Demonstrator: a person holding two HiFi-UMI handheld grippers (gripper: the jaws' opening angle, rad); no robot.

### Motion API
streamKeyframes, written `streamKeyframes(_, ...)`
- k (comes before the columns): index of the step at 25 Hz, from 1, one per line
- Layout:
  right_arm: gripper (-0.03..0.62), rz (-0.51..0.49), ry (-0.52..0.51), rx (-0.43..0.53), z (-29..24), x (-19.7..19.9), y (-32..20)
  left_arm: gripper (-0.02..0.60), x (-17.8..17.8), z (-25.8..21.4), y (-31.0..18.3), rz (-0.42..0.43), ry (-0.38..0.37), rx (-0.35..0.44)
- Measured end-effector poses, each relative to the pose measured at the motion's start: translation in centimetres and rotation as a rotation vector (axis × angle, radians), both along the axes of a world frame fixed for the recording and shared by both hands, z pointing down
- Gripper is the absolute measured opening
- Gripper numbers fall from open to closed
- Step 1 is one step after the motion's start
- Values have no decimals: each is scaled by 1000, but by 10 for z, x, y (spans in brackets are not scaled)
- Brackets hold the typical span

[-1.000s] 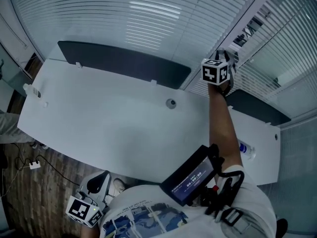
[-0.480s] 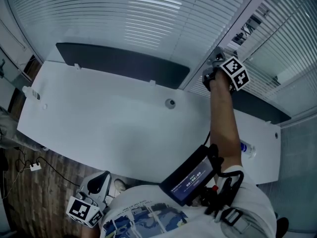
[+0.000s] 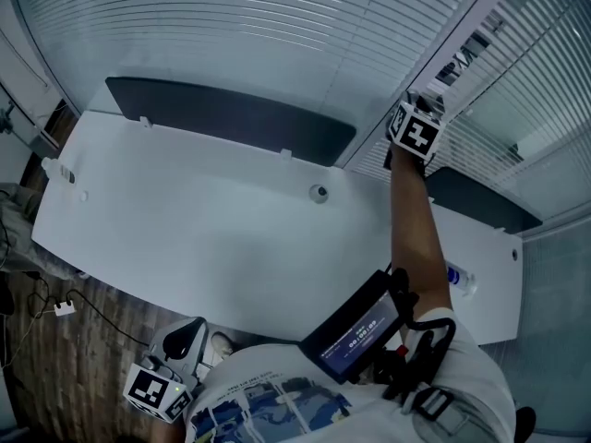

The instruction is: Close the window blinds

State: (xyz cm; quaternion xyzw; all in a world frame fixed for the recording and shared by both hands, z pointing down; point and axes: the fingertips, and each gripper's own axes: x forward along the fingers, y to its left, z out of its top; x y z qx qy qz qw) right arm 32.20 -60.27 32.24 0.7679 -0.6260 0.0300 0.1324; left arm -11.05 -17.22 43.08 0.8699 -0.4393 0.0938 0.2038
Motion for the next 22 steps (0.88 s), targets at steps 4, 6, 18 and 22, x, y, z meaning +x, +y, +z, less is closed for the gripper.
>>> streamKeyframes(4,123,0,254,-41,-1,-7,-2,2,0,-1,0,3,0,2)
streamKeyframes(6,123,11,376,-63,1,-8,-3,2,0,0,0,3,0,3)
streamKeyframes(18,124,-51,62,38,1,-5,-1,2,1,-1,1,15,-9,0)
streamKeyframes(22,126,-98,-555,118,10,-2,0,2,1,0,3,17,-11,0)
